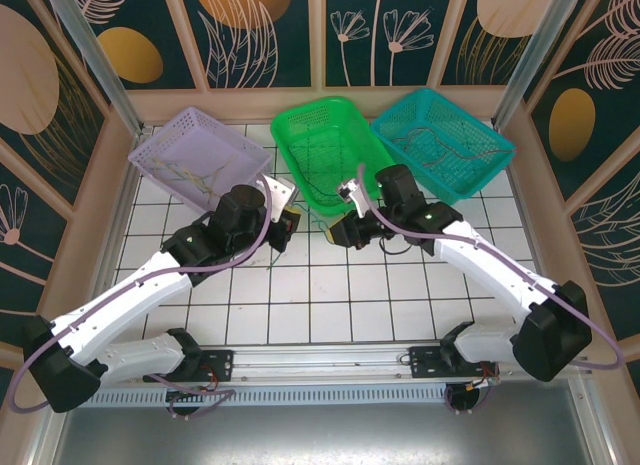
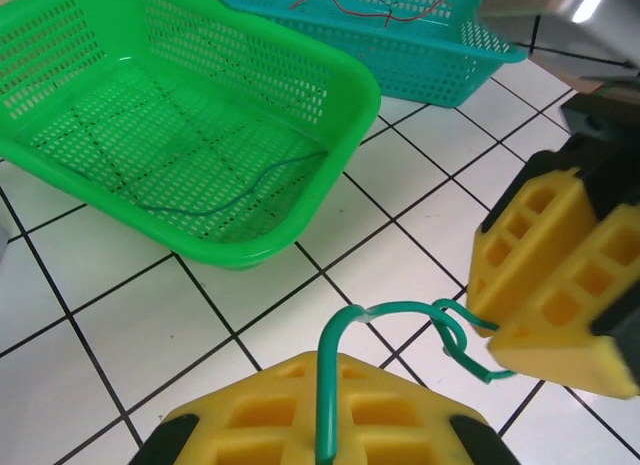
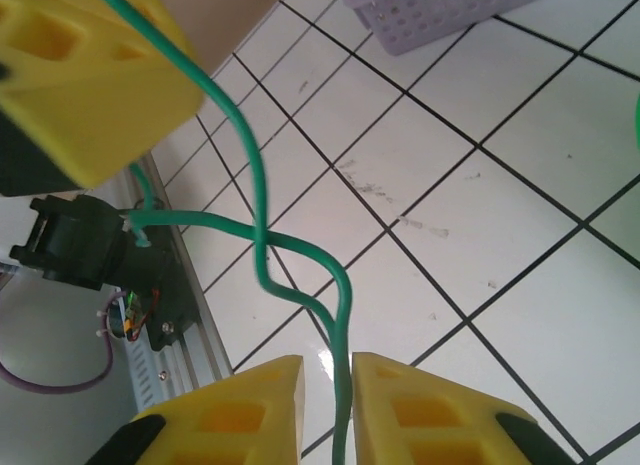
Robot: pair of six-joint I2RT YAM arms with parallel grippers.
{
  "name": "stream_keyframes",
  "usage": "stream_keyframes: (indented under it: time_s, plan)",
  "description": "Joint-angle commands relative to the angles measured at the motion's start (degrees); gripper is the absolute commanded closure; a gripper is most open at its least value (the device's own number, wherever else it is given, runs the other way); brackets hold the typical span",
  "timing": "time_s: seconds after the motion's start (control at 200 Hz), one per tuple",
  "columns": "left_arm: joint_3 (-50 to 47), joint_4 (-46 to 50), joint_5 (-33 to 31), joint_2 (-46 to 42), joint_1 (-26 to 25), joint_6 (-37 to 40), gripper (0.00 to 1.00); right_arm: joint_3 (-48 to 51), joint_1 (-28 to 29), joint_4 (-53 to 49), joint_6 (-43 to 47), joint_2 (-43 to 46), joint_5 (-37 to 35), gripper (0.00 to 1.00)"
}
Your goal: Untangle the cables
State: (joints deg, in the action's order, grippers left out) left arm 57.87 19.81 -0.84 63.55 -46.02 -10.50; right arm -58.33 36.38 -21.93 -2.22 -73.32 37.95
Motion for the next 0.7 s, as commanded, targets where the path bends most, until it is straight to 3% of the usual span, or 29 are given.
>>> stream_keyframes:
  time_s: [0.0, 0.135, 0.29, 0.566, 0.696]
  plan:
    - [2.4, 0.3, 0.8, 0.1, 0.3, 1.2, 1.0, -0.5, 0.2, 1.7, 0.2, -1.5, 0.2, 0.82]
    - [2.1, 0.0, 1.2, 0.4, 0.4, 0.9, 1.0, -0.4, 0.2, 3.1, -0.7, -1.8, 0.2, 0.82]
    - [2.1, -0.3, 0.9, 0.7, 0.4, 0.9, 1.0, -0.7, 0.1, 3.7, -1.7, -1.5, -1.6, 1.0]
    - [1.0, -1.6, -2.2, -2.1, 0.3, 0.2, 1.0, -0.5, -7.3, 5.1, -9.3, -1.8, -1.8, 1.0]
    - [0.4, -2.1, -2.0, -2.8, 0.4, 0.0, 1.0, -4.9, -7.3, 0.7, -7.9, -4.6, -1.8, 1.0]
